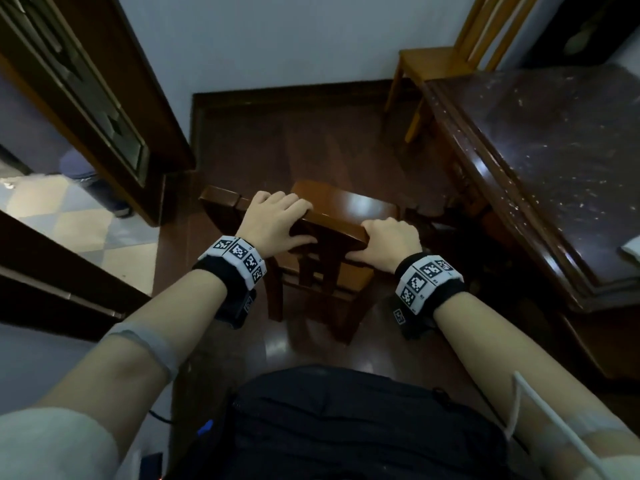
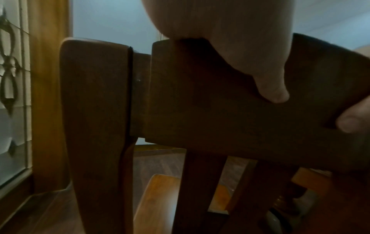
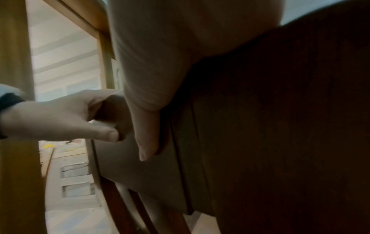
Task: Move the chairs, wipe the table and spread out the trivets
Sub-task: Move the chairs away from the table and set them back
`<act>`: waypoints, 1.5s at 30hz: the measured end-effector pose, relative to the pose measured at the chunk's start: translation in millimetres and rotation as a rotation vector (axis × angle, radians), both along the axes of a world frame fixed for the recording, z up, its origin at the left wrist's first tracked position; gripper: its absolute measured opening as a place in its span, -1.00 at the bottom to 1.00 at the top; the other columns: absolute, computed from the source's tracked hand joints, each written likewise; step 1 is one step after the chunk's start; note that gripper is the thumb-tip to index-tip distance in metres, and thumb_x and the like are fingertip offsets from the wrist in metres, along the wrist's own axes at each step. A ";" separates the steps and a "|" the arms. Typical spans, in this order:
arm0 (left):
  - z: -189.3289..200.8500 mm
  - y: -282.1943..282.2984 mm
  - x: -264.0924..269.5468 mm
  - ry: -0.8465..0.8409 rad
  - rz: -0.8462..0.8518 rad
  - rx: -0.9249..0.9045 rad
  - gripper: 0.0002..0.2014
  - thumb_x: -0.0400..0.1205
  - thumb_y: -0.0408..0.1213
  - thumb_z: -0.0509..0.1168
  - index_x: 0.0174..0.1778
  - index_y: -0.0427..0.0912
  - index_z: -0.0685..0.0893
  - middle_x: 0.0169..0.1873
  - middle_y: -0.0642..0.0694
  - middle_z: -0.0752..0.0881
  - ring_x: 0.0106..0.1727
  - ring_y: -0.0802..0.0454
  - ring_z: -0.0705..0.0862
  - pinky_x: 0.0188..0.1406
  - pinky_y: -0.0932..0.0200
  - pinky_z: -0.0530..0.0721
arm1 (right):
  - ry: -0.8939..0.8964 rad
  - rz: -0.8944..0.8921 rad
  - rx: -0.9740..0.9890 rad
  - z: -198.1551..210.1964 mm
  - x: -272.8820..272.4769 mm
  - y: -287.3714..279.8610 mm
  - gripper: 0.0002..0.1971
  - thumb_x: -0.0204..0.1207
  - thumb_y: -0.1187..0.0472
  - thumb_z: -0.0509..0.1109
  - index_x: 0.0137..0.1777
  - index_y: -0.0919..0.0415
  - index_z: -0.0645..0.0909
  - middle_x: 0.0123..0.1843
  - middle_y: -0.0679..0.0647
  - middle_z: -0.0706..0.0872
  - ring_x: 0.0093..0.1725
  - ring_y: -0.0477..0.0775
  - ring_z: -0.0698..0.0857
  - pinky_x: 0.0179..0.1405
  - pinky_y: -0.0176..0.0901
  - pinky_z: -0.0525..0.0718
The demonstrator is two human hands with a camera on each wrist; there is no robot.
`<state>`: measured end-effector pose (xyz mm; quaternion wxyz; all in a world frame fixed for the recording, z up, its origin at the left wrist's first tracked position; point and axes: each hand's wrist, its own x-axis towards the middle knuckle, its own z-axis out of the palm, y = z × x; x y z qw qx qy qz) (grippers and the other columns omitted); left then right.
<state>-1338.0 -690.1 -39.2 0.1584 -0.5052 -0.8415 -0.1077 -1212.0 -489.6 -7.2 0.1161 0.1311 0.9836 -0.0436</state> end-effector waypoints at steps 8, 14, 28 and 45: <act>-2.8 -18.7 -15.2 -0.138 0.131 -0.001 -0.37 0.41 0.50 0.13 -0.01 -0.01 0.62 -0.12 0.08 0.69 -0.03 0.00 0.64 0.04 -0.01 0.49 | 0.003 -0.118 0.061 0.3 4.7 -18.4 -0.51 0.35 -0.41 0.38 0.02 -0.03 0.65 -0.05 0.00 0.73 0.01 0.16 0.71 -0.09 -0.04 0.58; -9.4 -26.2 -21.9 -0.133 0.053 -0.033 -0.30 0.38 0.56 0.06 -0.10 -0.06 0.60 -0.18 0.04 0.66 -0.08 -0.04 0.62 -0.08 0.02 0.48 | 0.014 -0.222 0.103 -7.4 20.7 -41.3 -0.43 0.32 -0.45 0.37 0.10 -0.01 0.65 -0.02 0.04 0.75 0.01 0.19 0.71 -0.05 0.00 0.69; -10.2 -37.9 -20.8 -0.123 -0.038 0.031 -0.31 0.38 0.56 0.08 -0.15 -0.06 0.61 -0.24 0.04 0.65 -0.16 -0.02 0.59 -0.14 0.05 0.50 | 0.053 -0.313 0.098 -15.3 43.2 -73.4 -0.45 0.37 -0.43 0.33 0.08 0.03 0.59 -0.15 0.05 0.73 -0.10 0.22 0.73 -0.14 -0.04 0.65; 3.5 -29.9 -18.1 -0.303 0.043 0.115 -0.45 0.65 0.25 -0.12 -0.16 -0.02 0.66 -0.32 0.07 0.66 -0.27 0.05 0.61 -0.18 0.02 0.55 | 0.080 -0.305 0.118 -7.2 42.8 -77.4 -0.40 0.33 -0.53 0.25 -0.15 0.05 0.39 -0.38 -0.05 0.54 -0.28 0.15 0.68 -0.31 -0.11 0.54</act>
